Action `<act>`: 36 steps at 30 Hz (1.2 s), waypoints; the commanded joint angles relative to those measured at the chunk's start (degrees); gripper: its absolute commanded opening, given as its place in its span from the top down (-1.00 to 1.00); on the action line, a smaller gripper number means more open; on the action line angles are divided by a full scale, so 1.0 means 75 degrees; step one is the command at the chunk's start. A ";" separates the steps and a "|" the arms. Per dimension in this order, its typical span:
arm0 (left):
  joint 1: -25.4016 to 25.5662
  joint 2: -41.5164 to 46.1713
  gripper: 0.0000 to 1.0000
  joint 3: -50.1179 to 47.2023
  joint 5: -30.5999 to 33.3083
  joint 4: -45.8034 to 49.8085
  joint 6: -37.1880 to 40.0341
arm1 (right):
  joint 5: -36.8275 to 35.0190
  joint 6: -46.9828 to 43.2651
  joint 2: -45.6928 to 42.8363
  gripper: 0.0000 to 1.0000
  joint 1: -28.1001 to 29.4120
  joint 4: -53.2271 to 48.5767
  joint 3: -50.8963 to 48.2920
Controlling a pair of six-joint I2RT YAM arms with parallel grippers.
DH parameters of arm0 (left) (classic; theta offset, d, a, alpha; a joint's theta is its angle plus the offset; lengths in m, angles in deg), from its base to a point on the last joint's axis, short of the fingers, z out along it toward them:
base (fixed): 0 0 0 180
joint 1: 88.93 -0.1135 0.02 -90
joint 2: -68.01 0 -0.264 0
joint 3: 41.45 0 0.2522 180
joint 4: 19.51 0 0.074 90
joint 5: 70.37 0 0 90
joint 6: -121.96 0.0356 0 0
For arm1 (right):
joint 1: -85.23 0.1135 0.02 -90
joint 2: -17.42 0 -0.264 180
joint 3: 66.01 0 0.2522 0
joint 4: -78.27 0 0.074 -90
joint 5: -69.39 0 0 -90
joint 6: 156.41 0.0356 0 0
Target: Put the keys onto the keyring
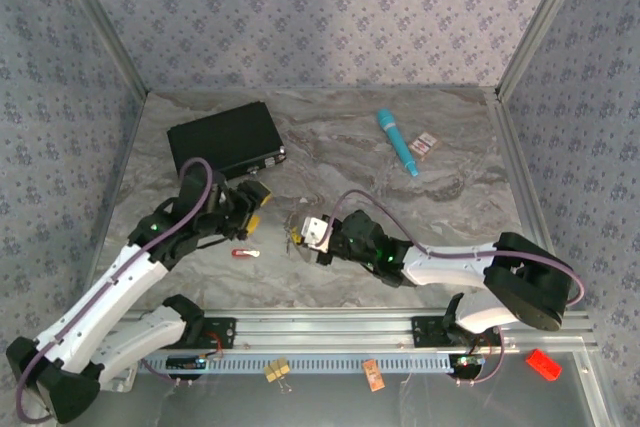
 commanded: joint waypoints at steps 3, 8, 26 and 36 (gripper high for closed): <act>-0.0001 -0.0058 -0.26 -0.0014 0.0818 -0.0792 0.5779 | 0.0742 0.0171 -0.0431 1.00 -0.0321 -0.1115 0.0486; 0.0262 -0.0219 -0.17 -0.0512 -0.0373 -0.1466 0.9995 | 0.1009 -0.0142 -0.0610 1.00 -0.0554 -0.2263 0.0817; 0.0652 0.0102 0.37 -0.2906 -0.2578 -0.4315 1.5474 | 0.1720 -0.1323 -0.0478 1.00 -0.0952 -0.4765 0.1907; 0.0679 -0.0222 0.56 -0.2786 -0.3128 -0.4129 1.5476 | 0.2070 -0.1355 -0.0331 1.00 -0.0988 -0.4873 0.2227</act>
